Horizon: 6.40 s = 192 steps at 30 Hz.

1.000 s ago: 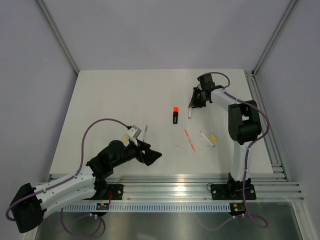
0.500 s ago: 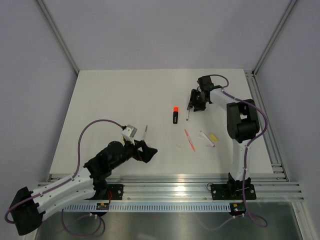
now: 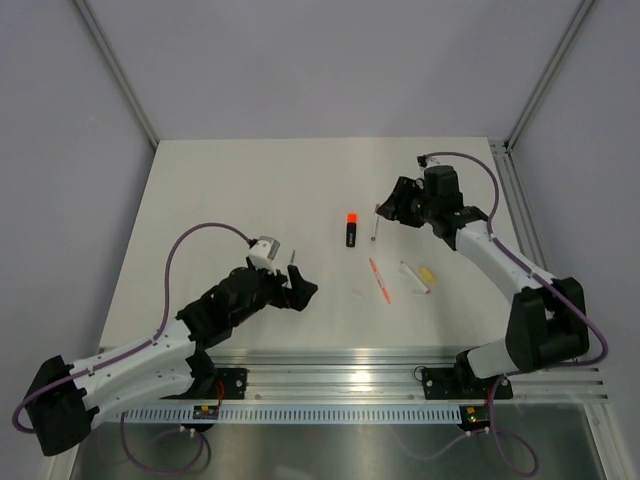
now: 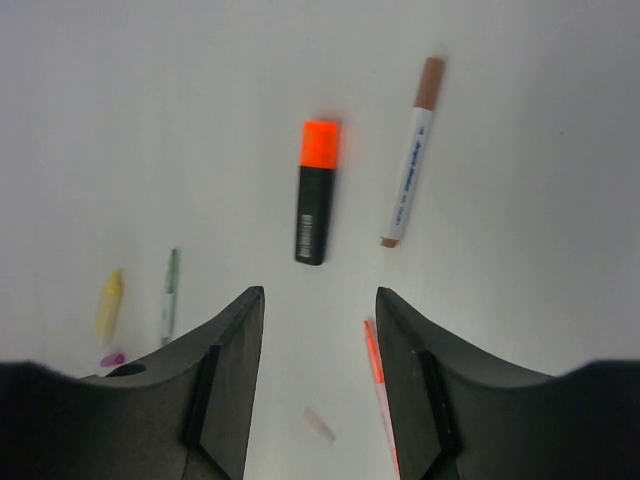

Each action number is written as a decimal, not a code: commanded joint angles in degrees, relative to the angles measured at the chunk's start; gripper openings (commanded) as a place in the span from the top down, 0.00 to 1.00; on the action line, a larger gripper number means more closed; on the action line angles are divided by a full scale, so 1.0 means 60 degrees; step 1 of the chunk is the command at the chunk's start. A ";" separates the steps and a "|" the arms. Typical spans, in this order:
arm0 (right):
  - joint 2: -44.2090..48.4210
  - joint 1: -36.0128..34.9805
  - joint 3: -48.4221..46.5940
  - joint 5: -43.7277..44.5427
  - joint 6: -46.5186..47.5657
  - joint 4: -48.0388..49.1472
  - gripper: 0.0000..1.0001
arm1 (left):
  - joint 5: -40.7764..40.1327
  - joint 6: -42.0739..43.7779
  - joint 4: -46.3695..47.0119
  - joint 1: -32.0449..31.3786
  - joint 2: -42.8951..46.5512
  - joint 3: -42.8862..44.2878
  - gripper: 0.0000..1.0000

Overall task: Insert the pens into the pen caps
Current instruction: Place the pen at the center of the board, then pick up the pen from the center of the board.

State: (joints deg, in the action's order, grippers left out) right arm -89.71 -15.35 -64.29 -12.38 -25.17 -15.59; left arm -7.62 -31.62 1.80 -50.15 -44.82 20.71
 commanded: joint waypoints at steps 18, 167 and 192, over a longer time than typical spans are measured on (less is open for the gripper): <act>0.6162 -0.0883 0.4563 0.0715 -0.0918 0.3391 0.46 | -0.2188 0.0991 -0.6056 0.2965 -0.0571 0.4678 0.15; 0.2794 -0.7710 0.0241 0.3676 -0.0946 0.1251 0.60 | -0.1807 0.1695 -0.0564 -0.1793 0.0658 0.2598 1.00; 0.3817 -0.6773 -0.0124 0.0411 -0.0201 0.1003 1.00 | -0.0521 0.1403 -0.1208 -0.2159 0.1447 0.2906 0.34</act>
State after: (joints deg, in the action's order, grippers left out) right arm -71.46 -58.08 -61.34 -0.51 -29.78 -10.70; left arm -15.90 -22.24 -7.62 -62.72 -39.18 35.22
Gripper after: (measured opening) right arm 0.082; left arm 0.637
